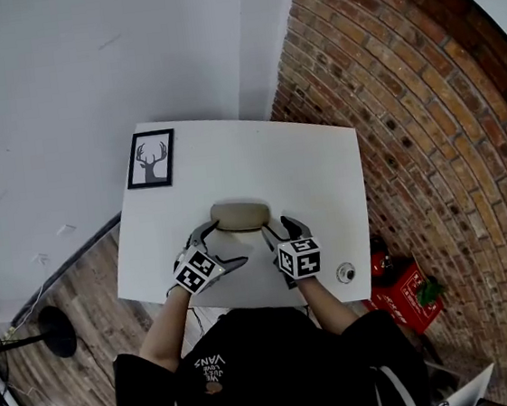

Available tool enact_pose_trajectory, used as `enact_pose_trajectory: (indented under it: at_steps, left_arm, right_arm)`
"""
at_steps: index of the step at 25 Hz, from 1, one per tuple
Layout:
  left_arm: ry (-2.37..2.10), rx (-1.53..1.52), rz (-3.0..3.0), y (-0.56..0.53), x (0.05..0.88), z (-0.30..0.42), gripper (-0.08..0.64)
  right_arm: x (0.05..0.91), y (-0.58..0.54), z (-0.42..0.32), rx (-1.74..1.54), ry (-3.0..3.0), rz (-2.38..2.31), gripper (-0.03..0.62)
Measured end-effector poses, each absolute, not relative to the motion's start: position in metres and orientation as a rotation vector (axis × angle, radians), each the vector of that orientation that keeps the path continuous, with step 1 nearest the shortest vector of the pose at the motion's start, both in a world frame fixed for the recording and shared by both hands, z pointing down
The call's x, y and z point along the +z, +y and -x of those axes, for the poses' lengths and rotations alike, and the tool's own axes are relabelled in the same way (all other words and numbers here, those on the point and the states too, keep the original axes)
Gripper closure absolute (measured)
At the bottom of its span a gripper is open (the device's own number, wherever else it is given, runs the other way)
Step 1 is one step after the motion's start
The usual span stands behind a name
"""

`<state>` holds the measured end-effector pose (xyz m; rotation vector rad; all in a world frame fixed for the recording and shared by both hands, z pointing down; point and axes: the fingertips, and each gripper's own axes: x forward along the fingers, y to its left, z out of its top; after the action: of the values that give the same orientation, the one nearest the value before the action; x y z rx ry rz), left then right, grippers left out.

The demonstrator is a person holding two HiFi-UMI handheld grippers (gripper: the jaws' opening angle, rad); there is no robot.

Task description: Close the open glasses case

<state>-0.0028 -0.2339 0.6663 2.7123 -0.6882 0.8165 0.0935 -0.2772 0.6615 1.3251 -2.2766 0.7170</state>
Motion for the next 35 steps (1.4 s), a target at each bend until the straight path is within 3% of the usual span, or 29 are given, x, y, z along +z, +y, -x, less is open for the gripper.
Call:
enact_pose_trajectory:
  at_steps: [20, 35]
  left_arm:
    - [-0.88, 0.555, -2.807, -0.184, 0.599, 0.022, 0.043]
    - [-1.064, 0.466, -2.828, -0.112, 0.56, 0.068, 0.281]
  right_arm:
    - [0.612, -0.208, -0.083, 0.68, -2.384, -1.46, 0.388]
    - [0.569, -0.134, -0.055, 0.609, -2.491, -1.459, 0.45]
